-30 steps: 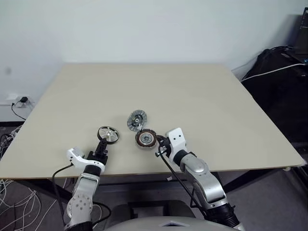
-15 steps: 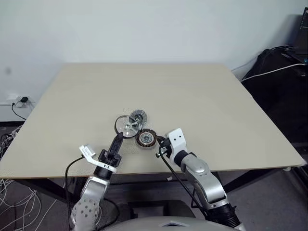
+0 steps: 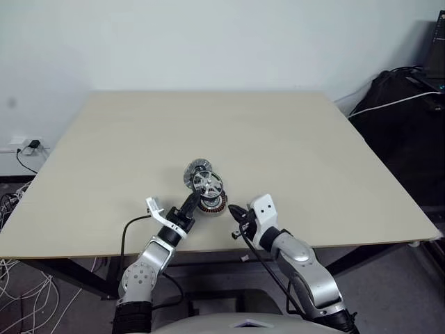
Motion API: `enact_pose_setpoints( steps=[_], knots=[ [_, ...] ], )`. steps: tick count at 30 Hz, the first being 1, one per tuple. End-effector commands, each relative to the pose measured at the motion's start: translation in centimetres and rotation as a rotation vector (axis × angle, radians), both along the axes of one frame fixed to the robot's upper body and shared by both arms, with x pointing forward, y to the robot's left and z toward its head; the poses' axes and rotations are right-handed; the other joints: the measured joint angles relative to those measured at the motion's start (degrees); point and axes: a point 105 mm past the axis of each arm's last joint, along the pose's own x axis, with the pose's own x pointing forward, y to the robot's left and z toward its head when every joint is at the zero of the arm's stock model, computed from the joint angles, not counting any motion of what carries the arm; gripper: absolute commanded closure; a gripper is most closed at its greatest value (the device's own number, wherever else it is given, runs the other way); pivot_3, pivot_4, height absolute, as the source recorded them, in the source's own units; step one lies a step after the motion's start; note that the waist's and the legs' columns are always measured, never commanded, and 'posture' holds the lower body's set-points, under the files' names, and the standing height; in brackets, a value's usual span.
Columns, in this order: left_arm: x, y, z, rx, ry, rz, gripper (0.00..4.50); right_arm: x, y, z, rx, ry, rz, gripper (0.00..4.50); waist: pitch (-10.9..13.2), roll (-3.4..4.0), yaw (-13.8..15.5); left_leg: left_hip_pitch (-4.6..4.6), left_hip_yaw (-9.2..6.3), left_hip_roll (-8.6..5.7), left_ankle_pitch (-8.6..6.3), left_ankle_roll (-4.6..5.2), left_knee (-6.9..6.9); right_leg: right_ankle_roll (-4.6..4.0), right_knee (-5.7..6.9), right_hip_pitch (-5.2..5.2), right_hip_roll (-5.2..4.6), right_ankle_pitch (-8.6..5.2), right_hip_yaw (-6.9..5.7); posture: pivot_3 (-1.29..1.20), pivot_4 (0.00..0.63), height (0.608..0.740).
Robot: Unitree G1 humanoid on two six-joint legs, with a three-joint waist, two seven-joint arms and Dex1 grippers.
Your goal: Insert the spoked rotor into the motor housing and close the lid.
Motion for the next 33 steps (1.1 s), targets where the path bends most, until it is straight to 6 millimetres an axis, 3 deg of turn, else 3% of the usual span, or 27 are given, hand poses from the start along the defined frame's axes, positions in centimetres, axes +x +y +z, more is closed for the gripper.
enact_pose_setpoints(
  steps=[1,18,33],
  knots=[
    [0.9,-1.3,0.6,-0.017,-0.010,-0.017,4.13,0.3,-0.3,2.0,0.032,-0.075,-0.008,4.50,0.0,0.00,0.0,0.00,0.00,0.00,0.00,0.00,0.00,0.00,0.00,0.00,0.00,0.00,0.00,0.00,0.000,0.740],
    [0.8,-2.7,-1.0,-0.086,0.073,-0.078,4.13,-0.8,-0.4,1.4,0.016,-0.038,0.053,4.50,0.0,-0.06,0.1,-0.02,-0.01,0.00,-0.01,0.01,0.00,0.00,-0.03,0.00,-0.01,0.00,0.00,0.00,0.000,0.740],
    [0.8,-3.6,-0.8,-0.121,0.062,-0.122,4.13,-0.8,-0.5,1.5,0.006,-0.044,0.046,4.50,0.0,-0.08,0.1,-0.02,-0.02,-0.01,-0.01,0.02,0.00,-0.01,-0.03,0.00,-0.02,0.00,0.00,0.00,0.000,0.740]
  ],
)
